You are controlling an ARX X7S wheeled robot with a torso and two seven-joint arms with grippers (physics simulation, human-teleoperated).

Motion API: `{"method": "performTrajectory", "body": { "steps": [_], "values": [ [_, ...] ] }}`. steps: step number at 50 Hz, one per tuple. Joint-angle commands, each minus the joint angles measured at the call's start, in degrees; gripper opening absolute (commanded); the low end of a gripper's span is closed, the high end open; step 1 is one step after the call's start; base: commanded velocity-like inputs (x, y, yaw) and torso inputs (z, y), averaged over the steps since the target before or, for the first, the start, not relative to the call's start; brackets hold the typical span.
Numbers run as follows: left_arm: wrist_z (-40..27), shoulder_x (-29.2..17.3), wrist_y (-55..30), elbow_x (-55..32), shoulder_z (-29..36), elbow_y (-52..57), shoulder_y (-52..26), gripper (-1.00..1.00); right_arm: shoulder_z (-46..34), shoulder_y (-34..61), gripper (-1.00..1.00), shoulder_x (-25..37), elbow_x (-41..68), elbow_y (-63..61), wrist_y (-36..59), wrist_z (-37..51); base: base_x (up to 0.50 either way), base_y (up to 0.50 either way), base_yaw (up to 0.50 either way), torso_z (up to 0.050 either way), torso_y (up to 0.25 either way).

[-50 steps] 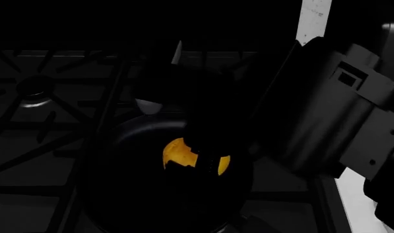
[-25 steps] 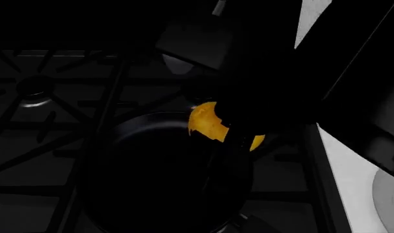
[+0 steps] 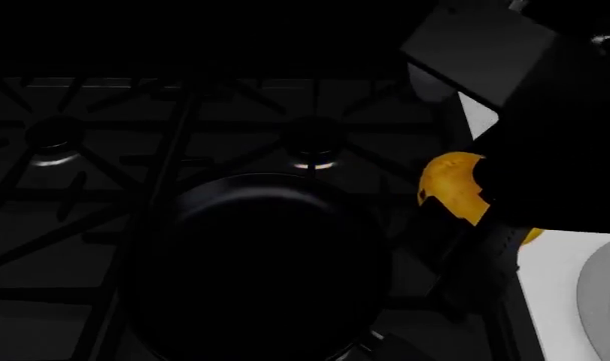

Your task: Pick the mango from the pan and place it on the plate.

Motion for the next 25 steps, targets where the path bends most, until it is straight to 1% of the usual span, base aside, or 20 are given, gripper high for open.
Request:
{"method": "performTrajectory", "body": {
  "steps": [1,14,25],
  "values": [
    [0.3,0.0,0.9,-0.5,0.4,-1.1,-0.4,1.00,-0.9,5.1,-1.00,7.3,9.7,-0.8,1.0,10.5,0.00,0.00,0.00,0.000,0.000],
    [0.1,0.2,2.2,-0.1,1.5,-2.4,-0.3,1.00,-5.9,9.8,-1.00,13.9,15.4,-1.5,1.0,15.4,0.00,0.00,0.00,0.000,0.001],
    [0.0,0.3,3.0,0.0,2.1,-3.1,-0.2,1.00,-11.2,14.8,-1.00,18.0,16.1,-0.4,1.0,17.1,0.00,0.00,0.00,0.000,0.001]
  ]
}}
